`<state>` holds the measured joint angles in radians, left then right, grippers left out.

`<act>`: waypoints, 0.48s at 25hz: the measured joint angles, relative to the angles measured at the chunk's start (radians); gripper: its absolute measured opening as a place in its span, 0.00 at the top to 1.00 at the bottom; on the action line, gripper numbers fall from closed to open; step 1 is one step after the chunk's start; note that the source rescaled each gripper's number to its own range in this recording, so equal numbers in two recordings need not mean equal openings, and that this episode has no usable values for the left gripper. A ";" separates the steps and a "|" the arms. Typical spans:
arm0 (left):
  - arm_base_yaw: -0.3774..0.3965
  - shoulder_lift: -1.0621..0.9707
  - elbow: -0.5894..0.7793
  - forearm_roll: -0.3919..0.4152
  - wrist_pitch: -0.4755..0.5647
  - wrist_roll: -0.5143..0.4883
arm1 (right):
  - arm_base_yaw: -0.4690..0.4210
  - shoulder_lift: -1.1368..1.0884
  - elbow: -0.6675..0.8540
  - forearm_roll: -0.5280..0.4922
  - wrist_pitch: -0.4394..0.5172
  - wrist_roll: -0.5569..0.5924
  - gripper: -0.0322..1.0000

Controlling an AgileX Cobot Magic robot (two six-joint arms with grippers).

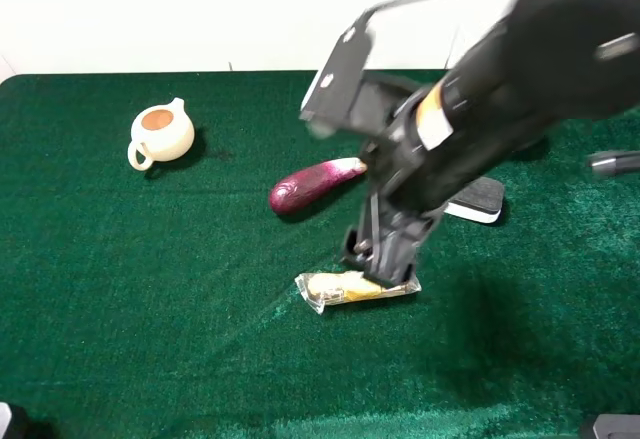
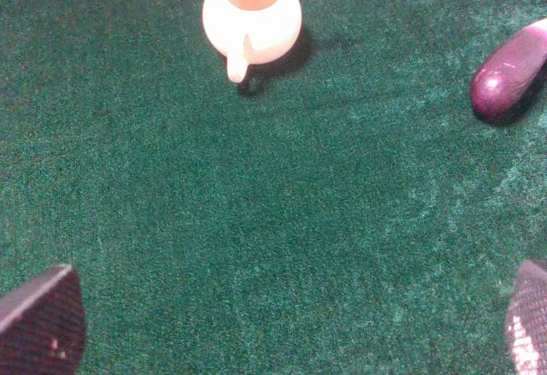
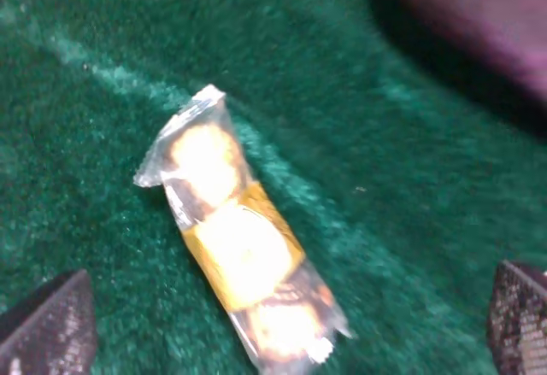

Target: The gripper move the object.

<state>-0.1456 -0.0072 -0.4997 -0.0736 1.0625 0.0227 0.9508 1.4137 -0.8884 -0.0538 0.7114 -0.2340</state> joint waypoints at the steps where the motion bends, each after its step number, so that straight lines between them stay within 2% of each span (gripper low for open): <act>1: 0.000 0.000 0.000 0.000 0.000 0.000 | 0.000 -0.037 0.000 -0.009 0.022 0.011 0.00; 12: 0.000 0.000 0.000 0.000 0.000 0.000 | 0.000 -0.505 0.002 -0.046 0.189 0.118 0.00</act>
<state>-0.1456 -0.0072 -0.4997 -0.0736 1.0625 0.0227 0.9508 0.9085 -0.8862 -0.0998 0.9003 -0.1157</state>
